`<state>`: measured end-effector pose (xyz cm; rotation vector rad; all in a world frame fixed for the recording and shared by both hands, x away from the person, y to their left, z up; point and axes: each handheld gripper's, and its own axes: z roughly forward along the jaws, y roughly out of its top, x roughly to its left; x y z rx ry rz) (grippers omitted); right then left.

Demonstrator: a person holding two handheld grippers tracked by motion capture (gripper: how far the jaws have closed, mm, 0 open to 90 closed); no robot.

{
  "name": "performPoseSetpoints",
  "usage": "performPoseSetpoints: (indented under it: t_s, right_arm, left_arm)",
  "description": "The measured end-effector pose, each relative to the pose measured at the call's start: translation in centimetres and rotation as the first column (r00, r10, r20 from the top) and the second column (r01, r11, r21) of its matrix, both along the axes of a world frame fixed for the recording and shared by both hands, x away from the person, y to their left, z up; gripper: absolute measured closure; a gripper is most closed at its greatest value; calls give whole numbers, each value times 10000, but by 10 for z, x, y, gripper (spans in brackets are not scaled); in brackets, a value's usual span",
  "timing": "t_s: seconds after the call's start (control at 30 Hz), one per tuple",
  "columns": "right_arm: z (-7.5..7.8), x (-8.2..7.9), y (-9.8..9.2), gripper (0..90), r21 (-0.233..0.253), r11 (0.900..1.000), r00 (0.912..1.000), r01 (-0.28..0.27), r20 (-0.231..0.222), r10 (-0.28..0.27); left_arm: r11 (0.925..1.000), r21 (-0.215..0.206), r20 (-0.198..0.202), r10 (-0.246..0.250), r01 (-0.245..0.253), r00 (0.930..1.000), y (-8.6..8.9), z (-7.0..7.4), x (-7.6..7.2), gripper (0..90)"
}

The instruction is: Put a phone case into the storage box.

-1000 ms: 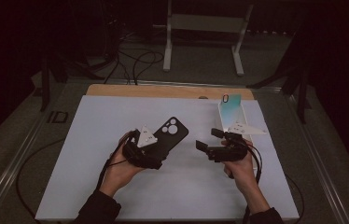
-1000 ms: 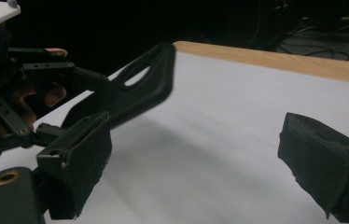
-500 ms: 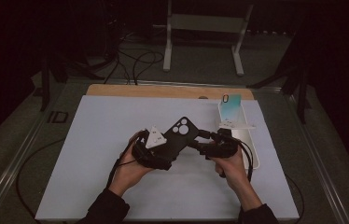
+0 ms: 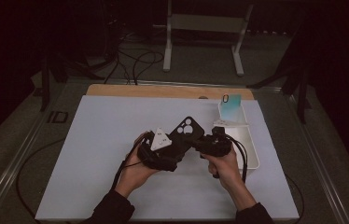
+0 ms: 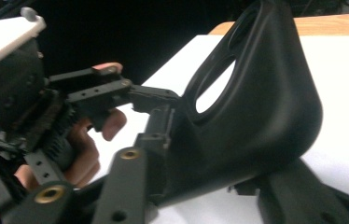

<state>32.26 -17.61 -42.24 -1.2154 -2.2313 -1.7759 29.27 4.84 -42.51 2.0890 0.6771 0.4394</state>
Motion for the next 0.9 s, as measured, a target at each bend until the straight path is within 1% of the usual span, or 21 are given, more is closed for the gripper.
performPoseSetpoints:
  t_s: [0.17, 0.23, 0.3, 0.37, 0.43, 0.53, 0.57, 0.63, 0.7, 0.77, 0.9]
  right_arm:
    - [1, -2, 6, 817, 130, 9996, 9997, -240, 47, 240]
    - [2, -3, 7, 833, 167, 9996, 9997, -224, 12, 224]
    - [2, -3, 8, 849, 185, 9995, 9997, -253, -5, 253]
    - [3, -5, 11, 854, -42, 9998, 9996, -219, 178, 219]
    - [4, -6, 13, 856, -213, 9996, 9994, -162, 288, 168]
    - [4, -6, 14, 857, -219, 9996, 9994, -171, 297, 177]
    - [4, -5, 14, 858, -248, 9995, 9992, -193, 333, 201]
    - [5, -6, 13, 858, -292, 9994, 9991, -164, 392, 176]
    - [6, -6, 13, 858, -303, 9994, 9989, -149, 438, 162]
    - [7, -6, 12, 858, -374, 9992, 9986, -172, 484, 190]
    - [8, -5, 8, 857, -411, 9991, 9984, -120, 540, 142]
  left_arm:
    - [10000, 61, 52, 5, -5, 10000, -3, -1, -1, 155]
    - [9999, 96, 70, 40, -40, 10000, -4, -1, -1, 154]
    - [9996, 248, 92, 149, -151, 9998, -5, -2, -1, 148]
    - [9993, 312, 81, 210, -213, 9997, -6, -3, 0, 141]
    - [9995, 257, 47, 206, -207, 9998, -5, -4, 1, 136]
    - [9996, 189, 22, 202, -203, 9998, -4, -4, 1, 131]
    - [9997, 87, -98, 235, -235, 9997, -3, -4, 1, 131]
    - [9996, -53, -186, 269, -270, 9995, -1, -4, 2, 103]
    - [9995, -178, -278, 272, -277, 9992, 1, -4, 3, 100]
    - [9995, -235, -419, 187, -197, 9989, 3, -4, 4, 95]
    - [9980, -639, -619, -34, -6, 9981, 10, -3, 5, 86]
